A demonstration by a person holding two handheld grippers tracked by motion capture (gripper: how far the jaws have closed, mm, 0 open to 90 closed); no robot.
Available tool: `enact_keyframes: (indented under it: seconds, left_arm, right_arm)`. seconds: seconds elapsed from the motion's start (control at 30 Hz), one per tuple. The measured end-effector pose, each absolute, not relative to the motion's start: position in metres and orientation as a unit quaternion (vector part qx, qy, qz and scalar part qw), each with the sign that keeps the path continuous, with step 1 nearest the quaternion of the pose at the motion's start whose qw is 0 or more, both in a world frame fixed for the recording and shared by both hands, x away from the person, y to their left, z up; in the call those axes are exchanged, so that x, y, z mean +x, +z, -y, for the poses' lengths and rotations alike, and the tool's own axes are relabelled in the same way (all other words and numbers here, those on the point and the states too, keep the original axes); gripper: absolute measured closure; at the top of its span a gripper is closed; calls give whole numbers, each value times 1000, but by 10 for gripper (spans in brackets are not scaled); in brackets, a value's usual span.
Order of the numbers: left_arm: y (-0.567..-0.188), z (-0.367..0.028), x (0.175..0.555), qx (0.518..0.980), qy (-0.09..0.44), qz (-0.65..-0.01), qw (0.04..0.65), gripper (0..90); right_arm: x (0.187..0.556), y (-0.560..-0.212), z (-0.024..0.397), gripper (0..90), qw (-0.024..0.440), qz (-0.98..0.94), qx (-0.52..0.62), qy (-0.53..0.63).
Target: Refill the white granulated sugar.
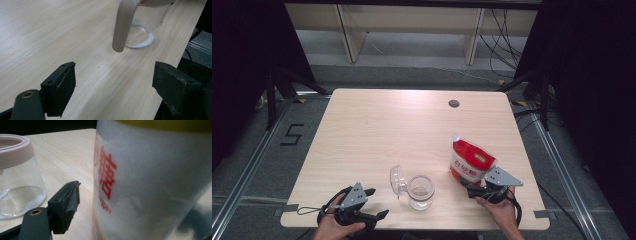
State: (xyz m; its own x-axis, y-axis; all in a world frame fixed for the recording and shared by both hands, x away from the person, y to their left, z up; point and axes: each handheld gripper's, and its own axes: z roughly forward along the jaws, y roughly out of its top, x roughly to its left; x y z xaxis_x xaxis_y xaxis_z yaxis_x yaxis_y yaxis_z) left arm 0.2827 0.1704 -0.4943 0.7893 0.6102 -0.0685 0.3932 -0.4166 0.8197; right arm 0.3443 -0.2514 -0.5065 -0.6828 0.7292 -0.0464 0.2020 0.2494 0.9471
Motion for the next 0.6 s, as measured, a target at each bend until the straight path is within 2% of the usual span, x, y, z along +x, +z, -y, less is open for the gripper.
enact_keyframes:
  seconds: [0.07, 0.13, 0.37, 0.53, 0.57, 0.6]
  left_arm:
    - [-494, -170, 283, 833, 120, -304, 446, 185]
    - [-495, -170, 283, 833, 120, -303, 448, 185]
    - [-494, -172, 283, 842, 124, -296, 434, 186]
    - [-495, -171, 283, 836, 118, -303, 442, 186]
    - [-495, -171, 283, 836, 118, -302, 442, 186]
    - [-494, -171, 283, 837, 118, -301, 441, 186]
  right_arm:
    - [347, -507, 252, 246, 267, -751, 292, 529]
    - [347, -508, 251, 254, 255, -748, 300, 535]
    - [351, -509, 254, 275, 265, -739, 302, 542]
    - [354, -511, 255, 286, 238, -726, 320, 560]
    - [356, -511, 257, 304, 260, -731, 312, 548]
    - [356, -511, 257, 309, 259, -730, 313, 549]
